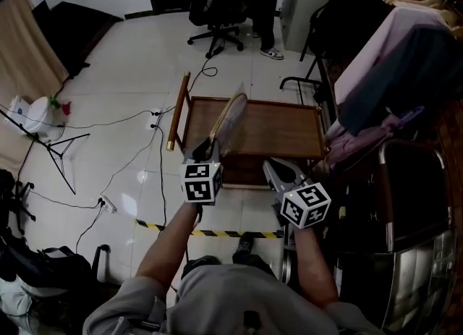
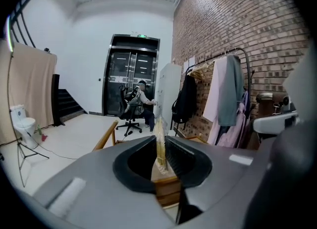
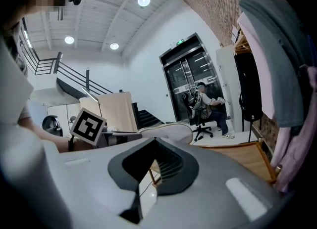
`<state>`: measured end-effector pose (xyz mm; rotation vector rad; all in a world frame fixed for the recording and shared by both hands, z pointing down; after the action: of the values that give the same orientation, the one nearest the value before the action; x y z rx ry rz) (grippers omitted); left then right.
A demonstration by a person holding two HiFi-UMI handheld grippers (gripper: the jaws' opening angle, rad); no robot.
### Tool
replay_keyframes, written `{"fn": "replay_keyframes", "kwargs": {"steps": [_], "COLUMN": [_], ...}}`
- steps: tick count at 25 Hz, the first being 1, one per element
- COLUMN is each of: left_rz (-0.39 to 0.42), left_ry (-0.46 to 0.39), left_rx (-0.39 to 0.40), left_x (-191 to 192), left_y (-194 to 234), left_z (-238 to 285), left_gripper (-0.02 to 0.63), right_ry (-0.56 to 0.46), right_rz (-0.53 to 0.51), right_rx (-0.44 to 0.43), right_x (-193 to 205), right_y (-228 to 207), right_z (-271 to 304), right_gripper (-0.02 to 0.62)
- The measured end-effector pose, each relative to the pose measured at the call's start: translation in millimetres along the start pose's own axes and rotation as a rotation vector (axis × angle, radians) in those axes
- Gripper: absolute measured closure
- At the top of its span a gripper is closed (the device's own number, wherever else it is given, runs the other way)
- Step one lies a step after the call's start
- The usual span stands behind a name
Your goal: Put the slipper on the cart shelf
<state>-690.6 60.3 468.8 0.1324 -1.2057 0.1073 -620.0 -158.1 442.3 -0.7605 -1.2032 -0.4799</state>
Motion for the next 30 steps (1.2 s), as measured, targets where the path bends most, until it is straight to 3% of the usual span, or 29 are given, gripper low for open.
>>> {"fn": "replay_keyframes", "kwargs": {"steps": [5,17,25,30], "left_rz": [0.032,0.169,0.197,0.201], "left_ry": [-0.005,-0.014,-0.011,-0.021], "left_rx": [0.118,0.489,0.727,0.823], "left_x": [10.3,46.7,59.6,67.2], "left_y": [-4.4,-29.2,-66.0,-87.4], "left_z": [-32.9,-166.9,-256.4,-306.0], "left_gripper": [0.548,0.548,0.548,0.548], "right_ry": [-0.025,-0.113,-0.150,-0.182], "right_rz": [-0.031,-0.017,0.022,0.017], "right_rx": [0.106,0.506,0.668,0.743], "right_x": [5.0,62.8,91.5,99.7], "right_y": [43.0,208.7,274.1,308.8], "right_z": [-23.2,-148.6,-208.6,-250.7], "right_gripper": [0.597,0.597,0.597,0.597]}}
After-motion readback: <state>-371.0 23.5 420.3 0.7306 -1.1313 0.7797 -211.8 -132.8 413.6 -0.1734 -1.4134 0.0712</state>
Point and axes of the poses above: the fingertips, and each gripper's own axes: z forward along the fingers, y to its left, x out of its underside, the point moved 8 cm from there along -z, backward along the fingers, and after that the axes turned 10 degrees about -x, right-handed, at the moved point
